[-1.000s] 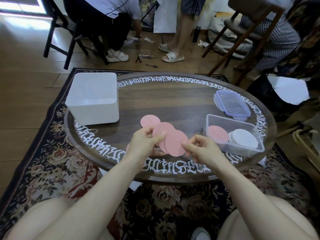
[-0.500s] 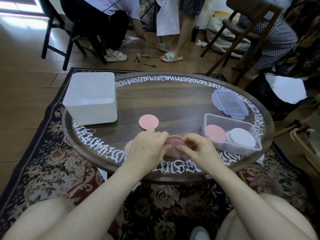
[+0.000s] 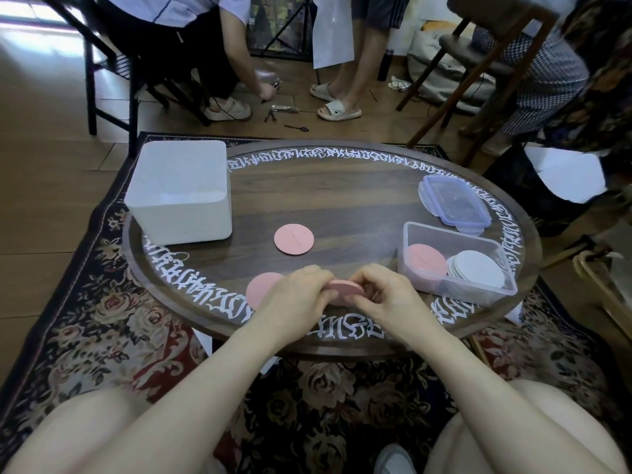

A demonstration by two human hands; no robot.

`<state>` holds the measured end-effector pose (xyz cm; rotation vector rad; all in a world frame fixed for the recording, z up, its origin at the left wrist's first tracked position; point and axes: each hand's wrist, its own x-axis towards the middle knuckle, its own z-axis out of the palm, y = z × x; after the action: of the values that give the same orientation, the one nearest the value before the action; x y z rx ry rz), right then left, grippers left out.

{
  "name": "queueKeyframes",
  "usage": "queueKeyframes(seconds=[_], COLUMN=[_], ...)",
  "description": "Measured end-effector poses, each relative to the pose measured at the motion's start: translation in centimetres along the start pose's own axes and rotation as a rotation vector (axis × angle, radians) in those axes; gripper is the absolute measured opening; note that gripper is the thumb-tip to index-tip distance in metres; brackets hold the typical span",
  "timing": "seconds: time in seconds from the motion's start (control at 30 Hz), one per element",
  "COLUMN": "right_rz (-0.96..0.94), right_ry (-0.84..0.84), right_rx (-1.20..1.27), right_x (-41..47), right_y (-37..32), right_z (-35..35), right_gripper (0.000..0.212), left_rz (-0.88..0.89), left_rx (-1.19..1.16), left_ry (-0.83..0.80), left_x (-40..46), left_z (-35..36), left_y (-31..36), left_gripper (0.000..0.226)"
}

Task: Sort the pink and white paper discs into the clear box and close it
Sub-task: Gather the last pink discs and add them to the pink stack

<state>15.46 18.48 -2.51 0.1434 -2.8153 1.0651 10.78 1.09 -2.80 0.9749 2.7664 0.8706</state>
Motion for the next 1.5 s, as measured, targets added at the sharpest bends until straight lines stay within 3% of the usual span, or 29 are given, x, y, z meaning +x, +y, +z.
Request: queueKeyframes(seconds=[0.37, 0.8, 0.9, 1.0, 1.17, 1.5], right_rz=[-0.004, 0.180, 0.242, 0.297, 0.332, 0.378], right_ry=[0.034, 0.009, 0.023, 0.085, 0.166, 0.313], right_rx=[-0.023, 0.108, 0.306, 0.569, 0.697, 0.599], right_x=[-0.3, -0.7, -0.7, -0.7, -0.8, -1.3], right_y=[-0.3, -0.1, -0.4, -0.9, -1.1, -0.8], right_z=[-0.5, -0.8, -0.7, -1.4, -3.0, -8.2], right_gripper=[0.017, 0.022, 0.021, 0.018, 0.015, 0.013], left_rz=[-0.033, -0.051, -0.162, -0.293, -0.298, -0.234], left_rx=[0.031, 0.012, -0.158, -0.488, -0.914, -1.007], left_ry=[0.018, 0.053, 0.051, 0.089, 0.124, 0.151], left_x=[-0.3, -0.2, -0.3, -0.1, 0.9, 3.8], left_z=[-0.1, 0.1, 0.2, 0.0, -0.4, 1.1], left_y=[0.2, -0.4, -0.2, 0.4, 2.2, 6.5], left_gripper=[0.013, 0.013, 0.009, 0.002, 0.015, 0.017])
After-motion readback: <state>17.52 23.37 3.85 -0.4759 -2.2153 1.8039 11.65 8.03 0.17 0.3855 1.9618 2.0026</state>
